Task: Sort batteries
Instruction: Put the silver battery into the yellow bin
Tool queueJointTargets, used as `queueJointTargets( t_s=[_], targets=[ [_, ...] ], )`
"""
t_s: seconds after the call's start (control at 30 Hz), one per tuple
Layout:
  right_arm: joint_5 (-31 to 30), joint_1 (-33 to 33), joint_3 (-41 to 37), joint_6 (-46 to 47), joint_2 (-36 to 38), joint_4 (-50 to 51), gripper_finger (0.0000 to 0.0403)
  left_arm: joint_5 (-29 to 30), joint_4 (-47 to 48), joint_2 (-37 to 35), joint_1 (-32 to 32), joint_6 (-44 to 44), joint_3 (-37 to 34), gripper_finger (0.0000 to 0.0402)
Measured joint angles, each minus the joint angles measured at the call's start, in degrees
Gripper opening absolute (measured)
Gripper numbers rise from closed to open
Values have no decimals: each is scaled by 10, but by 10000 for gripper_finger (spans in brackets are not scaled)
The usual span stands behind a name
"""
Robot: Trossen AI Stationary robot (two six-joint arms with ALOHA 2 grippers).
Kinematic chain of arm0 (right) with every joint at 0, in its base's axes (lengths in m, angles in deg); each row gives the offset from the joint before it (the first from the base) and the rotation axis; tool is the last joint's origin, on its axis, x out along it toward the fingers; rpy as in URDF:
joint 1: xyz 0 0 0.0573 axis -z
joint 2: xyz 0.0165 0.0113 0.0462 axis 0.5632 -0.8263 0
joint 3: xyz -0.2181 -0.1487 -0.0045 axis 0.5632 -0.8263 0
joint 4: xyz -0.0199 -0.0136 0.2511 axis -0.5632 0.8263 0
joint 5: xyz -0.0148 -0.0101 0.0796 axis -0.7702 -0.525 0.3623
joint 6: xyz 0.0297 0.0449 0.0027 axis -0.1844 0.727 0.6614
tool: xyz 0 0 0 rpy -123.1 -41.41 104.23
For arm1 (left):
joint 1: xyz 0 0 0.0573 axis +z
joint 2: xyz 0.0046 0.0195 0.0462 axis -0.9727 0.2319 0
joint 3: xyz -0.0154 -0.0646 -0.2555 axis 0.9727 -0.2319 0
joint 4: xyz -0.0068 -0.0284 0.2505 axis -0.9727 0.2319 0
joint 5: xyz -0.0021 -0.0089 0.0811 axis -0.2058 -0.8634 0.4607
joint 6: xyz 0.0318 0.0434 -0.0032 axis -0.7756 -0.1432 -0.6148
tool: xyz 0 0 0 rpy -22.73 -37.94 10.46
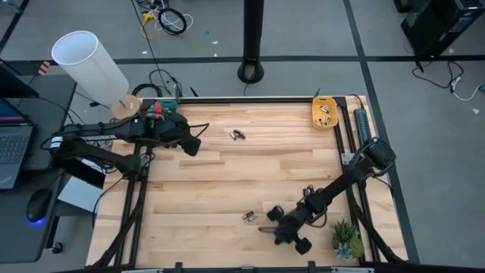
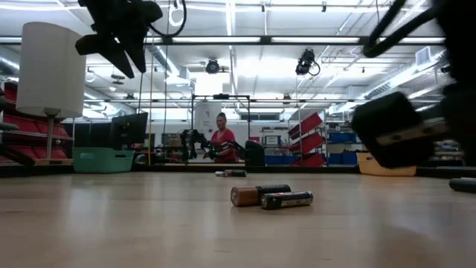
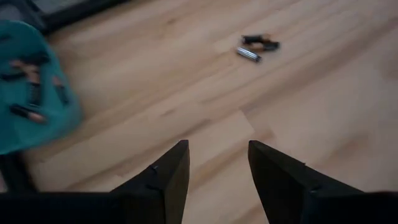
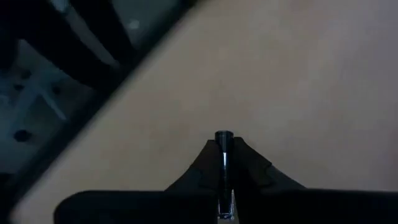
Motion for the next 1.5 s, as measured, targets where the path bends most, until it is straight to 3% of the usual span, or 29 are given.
queueJointTargets(
  t_s=[0.17, 0.47, 0.73, 0.87, 1.0, 1.27, 1.5],
  targets=[
    [-68, 45, -1, 44, 65, 93, 22, -26, -34, 0, -23, 6, 0, 177],
    [-183, 167, 1, 170, 186, 241, 22, 29, -156, 5, -64, 6, -10, 177],
    [-293, 297, 1, 398, 306, 508, 22, 29, -260, 23, -87, -27, -61, 177],
    [-330, 363, 2, 441, 348, 654, 22, 19, -267, 30, -86, -26, -85, 177],
    [-338, 435, 6, 375, 365, 727, 22, 20, -270, 33, -85, -34, -95, 177],
    [-338, 587, 60, 158, 333, 729, 22, 44, -370, 34, -63, -65, -100, 177],
    [-359, 704, 75, 24, 291, 707, 22, 45, -438, 34, -22, -116, -99, 177]
  ],
)
